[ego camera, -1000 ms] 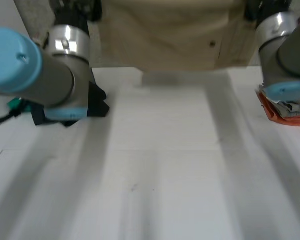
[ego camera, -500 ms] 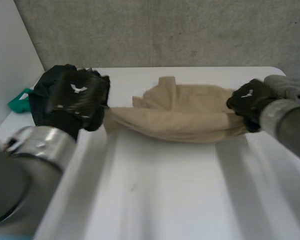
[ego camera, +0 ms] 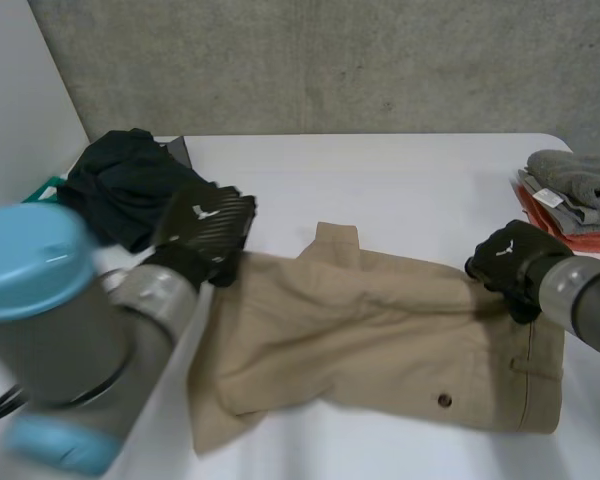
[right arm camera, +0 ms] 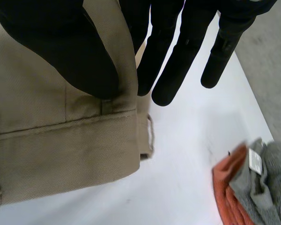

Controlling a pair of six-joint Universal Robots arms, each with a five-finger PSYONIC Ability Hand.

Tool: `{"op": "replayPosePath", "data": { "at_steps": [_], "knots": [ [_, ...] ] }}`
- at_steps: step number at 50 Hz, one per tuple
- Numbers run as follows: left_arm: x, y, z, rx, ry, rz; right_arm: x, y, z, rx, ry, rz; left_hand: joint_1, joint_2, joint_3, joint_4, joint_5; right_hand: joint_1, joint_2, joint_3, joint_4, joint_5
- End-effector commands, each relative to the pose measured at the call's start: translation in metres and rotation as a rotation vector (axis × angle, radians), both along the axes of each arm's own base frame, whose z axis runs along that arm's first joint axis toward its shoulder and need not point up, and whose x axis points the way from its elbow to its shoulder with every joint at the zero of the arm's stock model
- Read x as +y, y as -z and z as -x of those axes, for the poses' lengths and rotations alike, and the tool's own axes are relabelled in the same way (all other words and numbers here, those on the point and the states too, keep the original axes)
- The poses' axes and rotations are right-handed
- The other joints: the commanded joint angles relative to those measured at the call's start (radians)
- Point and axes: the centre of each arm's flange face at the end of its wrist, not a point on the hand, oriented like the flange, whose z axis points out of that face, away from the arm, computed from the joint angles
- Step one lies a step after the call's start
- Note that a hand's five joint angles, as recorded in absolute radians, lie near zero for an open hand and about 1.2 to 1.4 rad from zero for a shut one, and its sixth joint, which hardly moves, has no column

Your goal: Fold the laundry.

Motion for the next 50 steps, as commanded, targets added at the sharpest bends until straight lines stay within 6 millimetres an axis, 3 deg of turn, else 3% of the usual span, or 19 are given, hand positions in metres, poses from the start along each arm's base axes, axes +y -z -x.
{"op": "replayPosePath", "data": {
  "at_steps": [1, 10, 12, 16, 17, 18, 19, 20, 21, 22, 23, 25, 27, 29, 34, 40, 44, 50],
  "knots": [
    [-0.061, 0.028, 0.052, 0.003, 0.012, 0.068, -0.041, 0.02, -0.003, -0.058, 0.108, 0.083, 0.258, 0.197, 0.202, 0.196, 0.216, 0.302, 0.227, 0.21, 0.825, 0.213],
    [-0.104, 0.041, 0.097, -0.024, 0.035, 0.275, -0.087, 0.045, -0.012, -0.07, 0.157, 0.184, 0.258, 0.197, 0.202, 0.196, 0.216, 0.302, 0.227, 0.21, 0.825, 0.213],
    [-0.113, 0.044, 0.105, 0.001, 0.029, 0.331, -0.105, 0.049, -0.014, -0.071, 0.189, 0.241, 0.258, 0.197, 0.202, 0.196, 0.216, 0.302, 0.227, 0.21, 0.825, 0.213],
    [-0.114, 0.048, 0.113, 0.034, 0.046, 0.365, -0.122, 0.049, -0.014, -0.081, 0.23, 0.316, 0.258, 0.197, 0.202, 0.196, 0.216, 0.294, 0.219, 0.203, 0.817, 0.206],
    [-0.112, 0.046, 0.118, 0.061, 0.068, 0.385, -0.124, 0.048, -0.014, -0.084, 0.238, 0.33, 0.258, 0.197, 0.202, 0.196, 0.216, 0.143, 0.068, 0.051, 0.666, 0.054],
    [-0.111, 0.045, 0.119, 0.071, 0.075, 0.39, -0.127, 0.044, -0.013, -0.089, 0.256, 0.353, 0.258, 0.197, 0.202, 0.196, 0.216, -0.495, -0.57, -0.587, 0.028, -0.584],
    [-0.108, 0.046, 0.122, 0.084, 0.09, 0.39, -0.127, 0.043, -0.012, -0.09, 0.268, 0.363, -0.347, -0.407, -0.402, -0.409, -0.388, -0.92, -0.995, -1.011, -0.397, -1.009],
    [-0.106, 0.046, 0.123, 0.091, 0.095, 0.388, -0.128, 0.042, -0.011, -0.092, 0.278, 0.372, -0.789, -0.849, -0.844, -0.851, -0.83, -0.92, -0.995, -1.011, -0.397, -1.009],
    [-0.104, 0.046, 0.125, 0.1, 0.104, 0.388, -0.129, 0.043, -0.008, -0.096, 0.297, 0.374, -0.964, -1.024, -1.02, -1.026, -1.006, -0.92, -0.995, -1.011, -0.397, -1.009],
    [-0.098, 0.046, 0.127, 0.109, 0.117, 0.385, -0.129, 0.044, -0.007, -0.1, 0.304, 0.371, -0.857, -0.917, -0.912, -0.919, -0.898, -0.92, -0.995, -1.011, -0.397, -1.009],
    [-0.096, 0.046, 0.127, 0.11, 0.117, 0.381, -0.128, 0.044, -0.006, -0.107, 0.307, 0.368, -0.964, -1.024, -1.02, -1.026, -1.006, -0.92, -0.995, -1.011, -0.397, -1.009],
    [-0.092, 0.041, 0.127, 0.118, 0.12, 0.383, -0.119, 0.042, -0.005, -0.132, 0.317, 0.342, -0.964, -1.024, -1.02, -1.026, -1.006, -0.92, -0.995, -1.011, -0.397, -1.009],
    [-0.088, 0.025, 0.122, 0.13, 0.108, 0.396, -0.109, 0.027, -0.001, -0.168, 0.335, 0.354, -0.964, -1.024, -1.02, -1.026, -1.006, -0.92, -0.995, -1.011, -0.397, -1.009],
    [-0.083, 0.018, 0.117, 0.132, 0.104, 0.394, -0.087, 0.003, 0.006, -0.223, 0.355, 0.358, -0.964, -1.024, -1.02, -1.026, -1.006, -0.92, -0.995, -1.011, -0.397, -1.009],
    [-0.067, -0.004, 0.099, 0.127, 0.095, 0.388, -0.038, -0.004, 0.015, -0.296, 0.348, 0.242, -0.964, -1.024, -1.02, -1.026, -1.006, -0.92, -0.995, -1.011, -0.397, -1.009],
    [-0.048, -0.004, 0.083, 0.101, 0.099, 0.35, 0.008, 0.03, 0.039, -0.364, 0.396, -0.065, -0.964, -1.024, -1.02, -1.026, -1.006, -0.92, -0.995, -1.011, -0.397, -1.009],
    [-0.041, 0.003, 0.077, 0.081, 0.103, 0.323, 0.018, 0.05, 0.043, -0.413, 0.383, -0.134, -0.964, -1.024, -1.02, -1.026, -1.006, -0.92, -0.995, -1.011, -0.397, -1.009],
    [-0.034, 0.012, 0.077, 0.068, 0.112, 0.297, 0.015, 0.068, 0.042, -0.436, 0.352, -0.073, -0.964, -1.024, -1.02, -1.026, -1.006, -0.78, -0.855, -0.872, -0.258, -0.869]
  ]
}}
